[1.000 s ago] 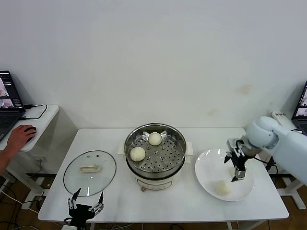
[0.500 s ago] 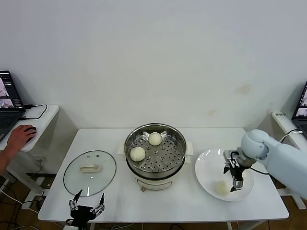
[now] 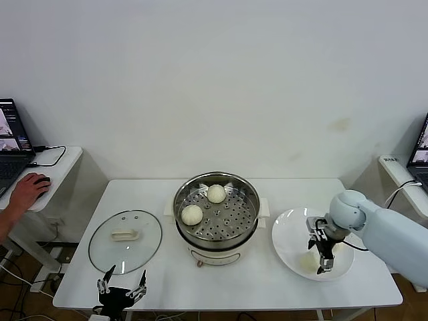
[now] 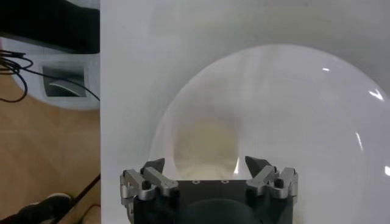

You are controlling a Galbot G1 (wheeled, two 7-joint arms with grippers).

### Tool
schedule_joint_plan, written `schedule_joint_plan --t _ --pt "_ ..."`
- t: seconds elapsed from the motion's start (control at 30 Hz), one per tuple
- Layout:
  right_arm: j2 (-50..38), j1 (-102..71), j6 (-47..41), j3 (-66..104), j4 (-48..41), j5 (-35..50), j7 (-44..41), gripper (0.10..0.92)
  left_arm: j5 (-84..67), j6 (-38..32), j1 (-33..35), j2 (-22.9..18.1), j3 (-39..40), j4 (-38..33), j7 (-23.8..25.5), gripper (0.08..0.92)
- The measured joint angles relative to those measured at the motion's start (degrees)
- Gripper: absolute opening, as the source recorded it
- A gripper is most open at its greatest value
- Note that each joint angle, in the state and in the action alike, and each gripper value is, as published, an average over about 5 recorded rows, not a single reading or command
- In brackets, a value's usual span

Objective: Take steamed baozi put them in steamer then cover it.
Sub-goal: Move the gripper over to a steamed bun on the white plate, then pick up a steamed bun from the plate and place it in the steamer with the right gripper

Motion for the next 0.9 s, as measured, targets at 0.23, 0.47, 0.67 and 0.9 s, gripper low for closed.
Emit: schedule_joint_plan --t 0.23,0.47,0.67,0.9 --pt "0.49 -0.30 -0.24 0.19 -0.62 0.18 0.73 0.809 -0.07 -0.01 0.04 -0.07 0.02 0.27 -0.04 0.823" --pt "1.14 -0.59 -0.28 0.21 -1.28 0.08 0.97 0.664 -0.22 0.05 -0.20 -0.32 0.21 0.52 -0.02 0.823" --pt "1.12 -0.56 -0.40 0.46 -1.61 0.30 1.04 0.638 -0.22 0.05 -0.18 -0.26 0.12 0.62 -0.02 0.823" --pt "0.12 0.43 -0.60 1.30 -1.29 1.37 0.63 0.606 -0.24 0.05 -0.38 -0.29 0.27 0.65 -0.03 0.823"
